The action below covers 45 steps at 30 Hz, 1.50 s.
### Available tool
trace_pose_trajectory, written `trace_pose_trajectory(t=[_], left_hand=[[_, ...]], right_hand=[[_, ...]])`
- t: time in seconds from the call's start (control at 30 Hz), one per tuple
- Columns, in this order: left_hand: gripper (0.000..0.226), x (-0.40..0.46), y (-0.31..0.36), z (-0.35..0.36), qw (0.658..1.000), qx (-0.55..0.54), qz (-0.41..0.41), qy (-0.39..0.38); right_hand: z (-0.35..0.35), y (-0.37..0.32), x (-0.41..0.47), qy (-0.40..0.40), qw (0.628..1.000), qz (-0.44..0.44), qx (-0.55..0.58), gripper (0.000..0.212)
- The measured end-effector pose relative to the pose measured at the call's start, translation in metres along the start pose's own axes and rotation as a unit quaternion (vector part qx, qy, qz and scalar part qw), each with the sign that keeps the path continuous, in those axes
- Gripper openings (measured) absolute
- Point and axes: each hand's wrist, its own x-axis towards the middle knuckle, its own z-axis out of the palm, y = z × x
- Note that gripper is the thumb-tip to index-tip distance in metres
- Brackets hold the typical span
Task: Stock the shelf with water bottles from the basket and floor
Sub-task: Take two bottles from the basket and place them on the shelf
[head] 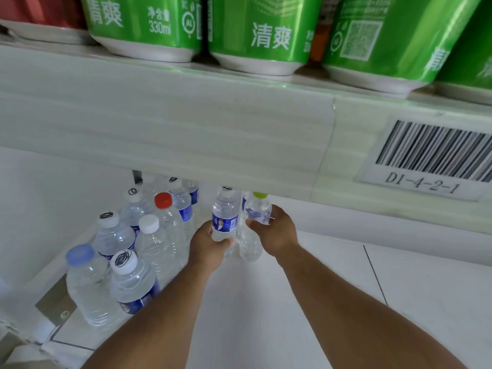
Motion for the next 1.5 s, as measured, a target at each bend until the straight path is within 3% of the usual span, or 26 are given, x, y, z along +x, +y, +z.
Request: trace_pose_trajectory(t=[0.13,0.23,0.4,0.6,0.7,0.83,0.93,1.07,1.23,1.37,1.5], left_hand=[[0.043,0.000,-0.001,-0.001,1.000,0.009,0.002,-0.009],[0.046,-0.001,-0.002,-0.001,1.000,0.020,0.006,-0.007],[0.053,-0.002,-0.002,-0.001,0.999,0.029,0.005,-0.015],[0.078,-0.015,0.002,-0.010,0.999,0.028,-0.033,-0.032],[0.074,-0.031,0.006,-0.017,0.997,0.037,-0.045,-0.046],[0.068,-0.056,0.009,-0.029,0.995,0.069,-0.042,-0.064],[0.068,-0.080,0.016,-0.039,0.988,0.101,-0.033,-0.108],[0.074,-0.115,0.024,-0.060,0.965,0.201,0.016,-0.170],[0.070,-0.153,0.034,-0.088,0.901,0.353,0.103,-0.229],[0.074,-0.181,0.034,-0.102,0.858,0.434,0.110,-0.251],[0.073,-0.212,0.033,-0.116,0.851,0.450,0.118,-0.244]], right_hand=[[0.004,0.001,0.000,0.000,1.000,-0.015,0.008,0.018],[0.007,0.003,0.000,0.007,1.000,-0.022,0.021,0.032],[0.006,0.001,-0.004,0.012,0.999,-0.031,0.011,0.032],[0.007,0.002,-0.007,-0.003,1.000,0.019,-0.008,0.044],[0.007,0.001,-0.016,-0.003,0.999,0.030,-0.015,0.054],[0.002,-0.006,-0.043,-0.001,0.996,0.076,-0.050,0.081],[-0.001,-0.009,-0.078,-0.010,0.993,0.099,-0.065,0.079],[-0.004,-0.012,-0.134,-0.065,0.979,0.085,-0.174,0.069],[-0.013,-0.010,-0.192,-0.110,0.917,0.008,-0.383,0.071],[-0.018,-0.010,-0.232,-0.123,0.883,-0.028,-0.451,0.072],[-0.022,-0.008,-0.263,-0.132,0.876,-0.041,-0.463,0.073]])
